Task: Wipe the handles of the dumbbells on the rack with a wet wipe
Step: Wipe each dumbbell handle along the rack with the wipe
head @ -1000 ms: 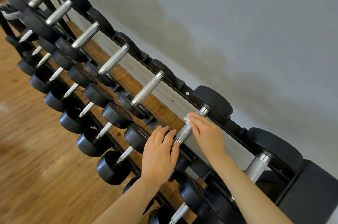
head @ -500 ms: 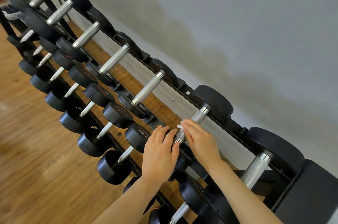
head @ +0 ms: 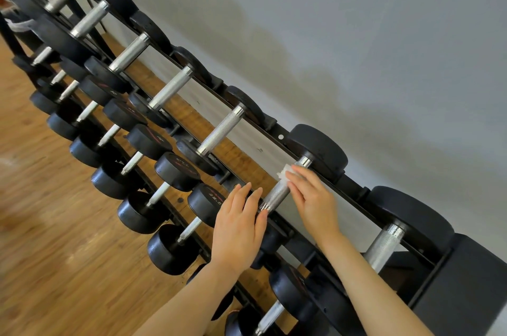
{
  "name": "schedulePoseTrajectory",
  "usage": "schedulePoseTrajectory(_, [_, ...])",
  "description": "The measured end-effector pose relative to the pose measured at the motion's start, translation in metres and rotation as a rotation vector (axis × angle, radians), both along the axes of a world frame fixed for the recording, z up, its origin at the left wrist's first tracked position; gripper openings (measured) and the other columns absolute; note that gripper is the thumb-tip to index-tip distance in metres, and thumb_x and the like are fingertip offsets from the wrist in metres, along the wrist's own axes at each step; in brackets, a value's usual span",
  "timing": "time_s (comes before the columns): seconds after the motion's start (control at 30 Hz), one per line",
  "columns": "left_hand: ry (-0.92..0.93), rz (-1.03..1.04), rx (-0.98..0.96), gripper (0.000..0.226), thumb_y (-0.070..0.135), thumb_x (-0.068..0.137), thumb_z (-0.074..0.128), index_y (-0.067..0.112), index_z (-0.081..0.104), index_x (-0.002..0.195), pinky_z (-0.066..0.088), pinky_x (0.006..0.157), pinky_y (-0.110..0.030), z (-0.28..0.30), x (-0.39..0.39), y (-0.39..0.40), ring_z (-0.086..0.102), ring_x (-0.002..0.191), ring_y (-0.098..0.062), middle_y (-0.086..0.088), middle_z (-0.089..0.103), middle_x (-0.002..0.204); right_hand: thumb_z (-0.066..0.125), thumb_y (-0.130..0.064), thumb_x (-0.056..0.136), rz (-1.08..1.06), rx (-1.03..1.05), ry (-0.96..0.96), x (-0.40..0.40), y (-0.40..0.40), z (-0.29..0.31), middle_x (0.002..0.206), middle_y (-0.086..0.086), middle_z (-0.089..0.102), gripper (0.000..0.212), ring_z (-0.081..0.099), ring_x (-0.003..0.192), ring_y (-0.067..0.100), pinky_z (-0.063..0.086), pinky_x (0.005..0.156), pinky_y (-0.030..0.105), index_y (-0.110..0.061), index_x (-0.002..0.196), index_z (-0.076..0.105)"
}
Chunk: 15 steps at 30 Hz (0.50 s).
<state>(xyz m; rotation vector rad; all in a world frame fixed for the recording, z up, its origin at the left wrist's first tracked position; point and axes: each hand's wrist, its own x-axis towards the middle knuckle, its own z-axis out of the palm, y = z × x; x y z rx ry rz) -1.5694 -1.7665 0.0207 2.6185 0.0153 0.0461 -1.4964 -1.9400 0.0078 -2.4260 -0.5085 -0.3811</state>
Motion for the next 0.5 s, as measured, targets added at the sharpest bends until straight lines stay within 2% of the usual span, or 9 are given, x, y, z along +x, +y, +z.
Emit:
schedulePoseTrajectory(0.07, [0.012,-0.002,0.004,0.061,0.051,0.099,0.018,0.021,0.048,0.144,0.029,0.118,-0.041,0.000,0.000,0.000,0.035,0.143,-0.021,0.000,0.044,0.150,0.051,-0.026,0.097,-0.020,0.013,0.004,-0.004,0.003,-0.002,0.121,0.003,0.053,0.032,0.060,0.093,0.009,0.053,0.069,0.016,-0.011,0.122,0.064])
schedulePoseTrajectory(0.17, [0.012,-0.005,0.011,0.062,0.051,0.099,0.018,0.021,0.049,0.143,0.031,0.117,-0.041,0.002,0.000,0.000,0.036,0.142,-0.021,0.000,0.046,0.149,0.043,-0.033,0.099,0.092,-0.070,0.018,-0.016,0.013,-0.005,0.114,0.000,0.052,0.033,0.059,0.080,0.009,0.054,0.060,0.019,-0.015,0.123,0.058])
schedulePoseTrajectory(0.27, [0.019,-0.005,0.016,0.062,0.052,0.099,0.017,0.021,0.049,0.143,0.030,0.117,-0.040,0.004,0.000,0.000,0.035,0.142,-0.020,0.000,0.045,0.149,0.028,-0.052,0.098,0.063,-0.163,0.050,-0.013,0.014,0.001,0.101,-0.018,0.049,0.051,0.052,0.072,0.000,0.042,0.058,0.007,-0.017,0.121,0.058])
schedulePoseTrajectory(0.3, [0.018,-0.006,0.016,0.062,0.051,0.099,0.018,0.021,0.049,0.143,0.030,0.117,-0.040,0.003,0.000,0.000,0.035,0.142,-0.020,0.001,0.045,0.149,0.023,-0.056,0.097,0.020,-0.172,0.053,-0.010,0.012,0.003,0.101,-0.018,0.049,0.056,0.049,0.073,-0.001,0.038,0.058,0.005,-0.018,0.120,0.058])
schedulePoseTrajectory(0.33, [0.019,-0.005,0.016,0.062,0.051,0.099,0.018,0.021,0.049,0.143,0.030,0.117,-0.040,0.003,0.000,0.000,0.035,0.142,-0.020,0.001,0.045,0.149,0.025,-0.053,0.098,-0.015,-0.149,0.049,-0.007,0.010,0.005,0.106,-0.012,0.051,0.054,0.049,0.077,0.001,0.037,0.060,0.005,-0.017,0.120,0.058])
schedulePoseTrajectory(0.43, [0.025,-0.004,0.025,0.060,0.050,0.099,0.019,0.021,0.049,0.143,0.031,0.117,-0.040,0.002,0.000,0.000,0.035,0.142,-0.020,0.001,0.046,0.149,0.051,-0.027,0.094,0.016,-0.106,0.021,-0.007,0.010,0.004,0.113,0.006,0.056,0.032,0.059,0.083,0.012,0.052,0.058,0.019,-0.010,0.119,0.062])
schedulePoseTrajectory(0.5, [0.032,-0.007,0.020,0.058,0.049,0.100,0.021,0.021,0.049,0.143,0.032,0.116,-0.041,0.002,0.000,0.000,0.035,0.142,-0.020,0.001,0.045,0.149,0.065,-0.017,0.087,0.079,-0.142,-0.011,-0.008,0.008,-0.001,0.111,0.009,0.058,0.033,0.062,0.080,0.015,0.055,0.056,0.021,-0.008,0.119,0.063])
